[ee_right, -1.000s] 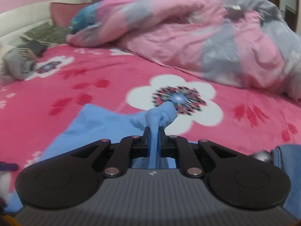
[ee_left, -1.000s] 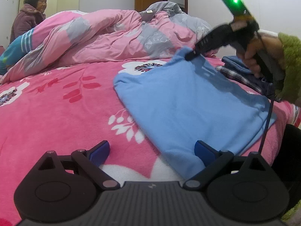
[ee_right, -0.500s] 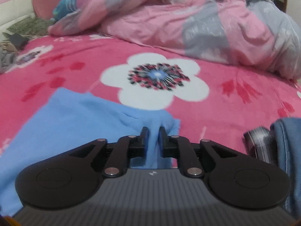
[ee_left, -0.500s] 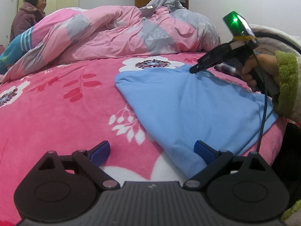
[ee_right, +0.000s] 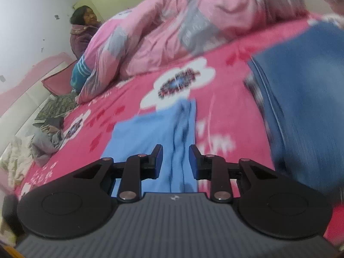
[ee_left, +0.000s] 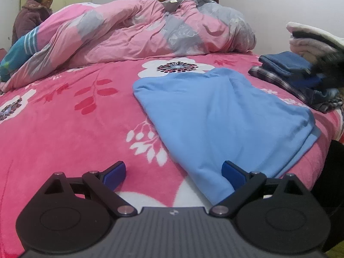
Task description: Fold clothes
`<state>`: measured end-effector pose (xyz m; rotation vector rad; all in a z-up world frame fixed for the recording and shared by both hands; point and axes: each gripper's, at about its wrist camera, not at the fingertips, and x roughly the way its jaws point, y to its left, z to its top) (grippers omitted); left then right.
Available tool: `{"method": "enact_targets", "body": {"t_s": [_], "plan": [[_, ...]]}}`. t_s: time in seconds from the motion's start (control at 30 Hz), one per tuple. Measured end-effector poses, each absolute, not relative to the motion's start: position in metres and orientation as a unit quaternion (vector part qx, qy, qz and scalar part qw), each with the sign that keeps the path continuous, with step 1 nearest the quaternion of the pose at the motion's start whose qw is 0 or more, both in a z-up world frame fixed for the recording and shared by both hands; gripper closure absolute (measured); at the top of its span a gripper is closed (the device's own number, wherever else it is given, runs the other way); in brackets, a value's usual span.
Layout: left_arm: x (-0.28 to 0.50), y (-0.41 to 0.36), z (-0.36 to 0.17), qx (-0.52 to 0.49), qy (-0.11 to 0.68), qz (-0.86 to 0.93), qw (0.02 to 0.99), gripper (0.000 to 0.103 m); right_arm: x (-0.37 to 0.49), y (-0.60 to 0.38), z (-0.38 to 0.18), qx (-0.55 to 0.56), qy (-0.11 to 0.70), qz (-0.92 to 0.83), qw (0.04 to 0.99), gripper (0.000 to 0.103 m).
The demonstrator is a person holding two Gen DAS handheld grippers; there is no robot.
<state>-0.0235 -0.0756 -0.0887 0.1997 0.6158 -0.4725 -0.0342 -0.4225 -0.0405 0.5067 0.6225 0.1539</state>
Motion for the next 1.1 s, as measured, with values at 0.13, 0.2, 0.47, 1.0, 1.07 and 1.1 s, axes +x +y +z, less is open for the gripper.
{"method": "enact_targets", "body": {"t_s": [0.13, 0.2, 0.47, 1.0, 1.07, 1.1], "plan": [[-0.027, -0.076, -0.085, 0.104, 0.298, -0.217, 0.924, 0.009, -0.063, -0.42, -0.056, 0.278, 0.313, 0.075, 0.905, 0.078], [-0.029, -0.076, -0.083, 0.108, 0.298, -0.21, 0.925, 0.009, -0.074, -0.418, -0.061, 0.285, 0.315, 0.078, 0.902, 0.078], [-0.031, -0.076, -0.078, 0.108, 0.304, -0.192, 0.927, 0.009, -0.093, -0.398, -0.07, 0.226, 0.319, 0.087, 0.916, 0.078], [-0.036, -0.077, -0.074, 0.119, 0.305, -0.18, 0.927, 0.011, -0.117, -0.401, -0.08, 0.224, 0.314, 0.073, 0.92, 0.1], [-0.036, -0.076, -0.073, 0.12, 0.305, -0.179, 0.928, 0.011, -0.12, -0.401, -0.077, 0.224, 0.305, 0.073, 0.923, 0.1], [-0.036, -0.076, -0.073, 0.119, 0.305, -0.178, 0.928, 0.011, -0.121, -0.4, -0.075, 0.224, 0.301, 0.073, 0.924, 0.1]]}}
